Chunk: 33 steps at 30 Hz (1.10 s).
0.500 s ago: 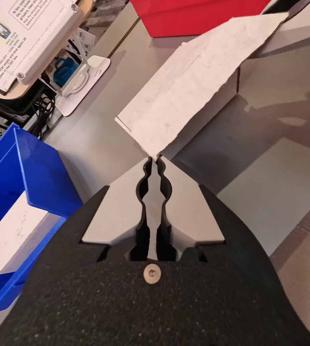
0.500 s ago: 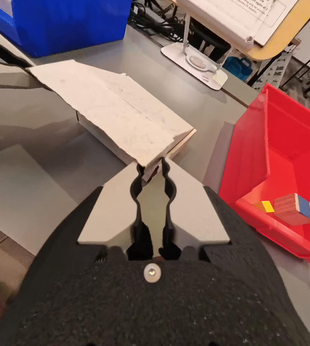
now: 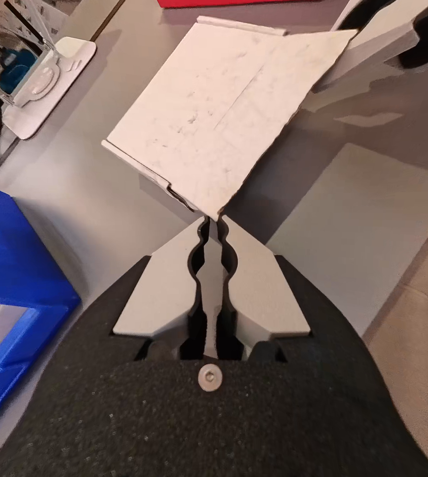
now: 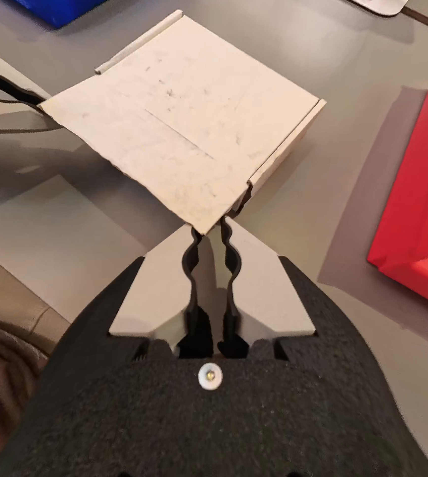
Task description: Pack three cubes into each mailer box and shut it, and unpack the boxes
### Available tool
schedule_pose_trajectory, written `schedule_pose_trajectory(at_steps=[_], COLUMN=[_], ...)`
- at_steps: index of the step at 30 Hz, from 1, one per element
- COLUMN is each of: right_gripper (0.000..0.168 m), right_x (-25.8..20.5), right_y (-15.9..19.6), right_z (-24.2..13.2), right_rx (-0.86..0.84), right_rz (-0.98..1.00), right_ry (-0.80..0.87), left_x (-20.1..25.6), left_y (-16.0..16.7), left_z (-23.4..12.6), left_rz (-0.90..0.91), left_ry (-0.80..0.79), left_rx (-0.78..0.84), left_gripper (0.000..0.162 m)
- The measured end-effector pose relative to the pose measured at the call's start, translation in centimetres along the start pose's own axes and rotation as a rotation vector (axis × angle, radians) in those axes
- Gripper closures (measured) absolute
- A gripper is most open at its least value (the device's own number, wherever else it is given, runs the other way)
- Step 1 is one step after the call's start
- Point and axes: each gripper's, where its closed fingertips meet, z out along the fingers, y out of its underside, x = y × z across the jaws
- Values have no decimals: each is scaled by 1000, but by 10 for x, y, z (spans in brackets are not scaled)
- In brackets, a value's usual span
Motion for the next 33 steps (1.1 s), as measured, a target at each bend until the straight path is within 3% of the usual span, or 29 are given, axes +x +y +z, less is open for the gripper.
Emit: schedule_pose_trajectory(at_steps=[4,8,13,17,22,26,31,33], right_gripper=[147,137,113,109,114,122,122,120], right_x=[2,14,10,7,3,-2,3,7], right_y=[3,16,13,-15,-16,-17,-17,-17], right_z=[11,7,-17,-14,8,5,12,13], right_rx=[-7,-82,-57,48,31,36,39,38], right_rz=[2,-61,-20,103,182,221,195,187], right_ry=[-10,19,-125,-264,-326,-349,-298,-281], left_x=[3,1,-6,2,8,9,6,0], left_y=[17,28,6,-12,-10,-14,-8,-5], left_z=[10,6,-11,-4,10,4,11,14], left_rz=[-5,-44,-183,-279,-328,-356,-361,-354], left_ry=[28,95,253,410,433,462,445,418], left_rx=[-53,-76,45,74,44,80,72,67], left_gripper=[160,150,125,109,120,126,125,116])
